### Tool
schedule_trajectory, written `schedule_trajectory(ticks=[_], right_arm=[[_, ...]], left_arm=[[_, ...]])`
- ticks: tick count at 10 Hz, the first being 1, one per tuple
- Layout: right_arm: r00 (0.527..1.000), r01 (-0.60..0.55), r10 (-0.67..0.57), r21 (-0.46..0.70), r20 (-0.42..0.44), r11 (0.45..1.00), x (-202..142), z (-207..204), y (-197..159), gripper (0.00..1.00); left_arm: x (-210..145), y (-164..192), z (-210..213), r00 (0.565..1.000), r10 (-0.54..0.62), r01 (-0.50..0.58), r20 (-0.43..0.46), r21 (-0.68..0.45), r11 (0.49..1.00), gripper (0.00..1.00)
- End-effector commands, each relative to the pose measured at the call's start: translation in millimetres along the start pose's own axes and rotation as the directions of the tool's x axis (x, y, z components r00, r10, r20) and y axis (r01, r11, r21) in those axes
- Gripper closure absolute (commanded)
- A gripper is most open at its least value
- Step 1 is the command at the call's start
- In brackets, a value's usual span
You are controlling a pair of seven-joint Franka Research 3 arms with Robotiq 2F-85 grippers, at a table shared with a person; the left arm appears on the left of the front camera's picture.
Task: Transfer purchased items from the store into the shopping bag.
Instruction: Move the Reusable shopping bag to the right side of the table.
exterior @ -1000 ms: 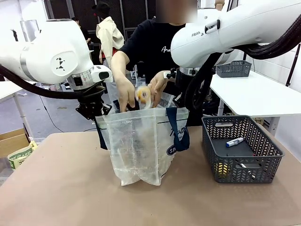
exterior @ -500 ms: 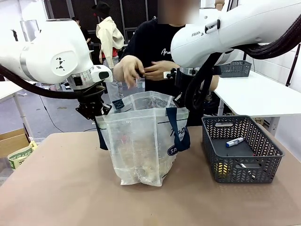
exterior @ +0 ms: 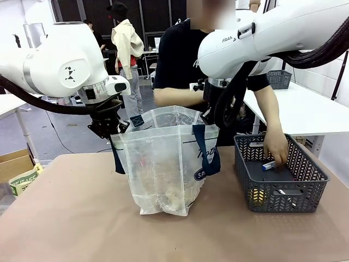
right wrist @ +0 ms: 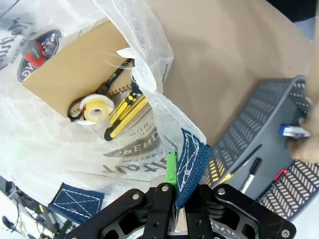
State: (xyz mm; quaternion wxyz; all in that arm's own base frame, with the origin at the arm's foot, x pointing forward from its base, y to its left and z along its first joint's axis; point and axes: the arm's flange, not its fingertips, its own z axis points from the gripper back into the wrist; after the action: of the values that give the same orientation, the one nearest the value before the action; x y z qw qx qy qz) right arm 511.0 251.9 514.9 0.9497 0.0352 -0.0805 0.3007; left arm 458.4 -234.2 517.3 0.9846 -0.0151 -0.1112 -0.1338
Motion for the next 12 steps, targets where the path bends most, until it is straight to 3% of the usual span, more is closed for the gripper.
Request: schedule_trajectory(ticks=[1,12], right_arm=[[1.000,0.003,-0.003,-0.003,-0.001,1.000,-2.0,-1.0,-2.2,1.00],[1.000,0.003,-0.003,-0.003,-0.001,1.000,-2.0,-1.0,-2.2,1.00]], left_arm=[[-0.7,2.1,0.1,1.000,0.003,-0.003,0.000,0.003,1.000,1.00],[-0.7,2.1,0.1,1.000,0.003,-0.003,0.000,0.003,1.000,1.00]])
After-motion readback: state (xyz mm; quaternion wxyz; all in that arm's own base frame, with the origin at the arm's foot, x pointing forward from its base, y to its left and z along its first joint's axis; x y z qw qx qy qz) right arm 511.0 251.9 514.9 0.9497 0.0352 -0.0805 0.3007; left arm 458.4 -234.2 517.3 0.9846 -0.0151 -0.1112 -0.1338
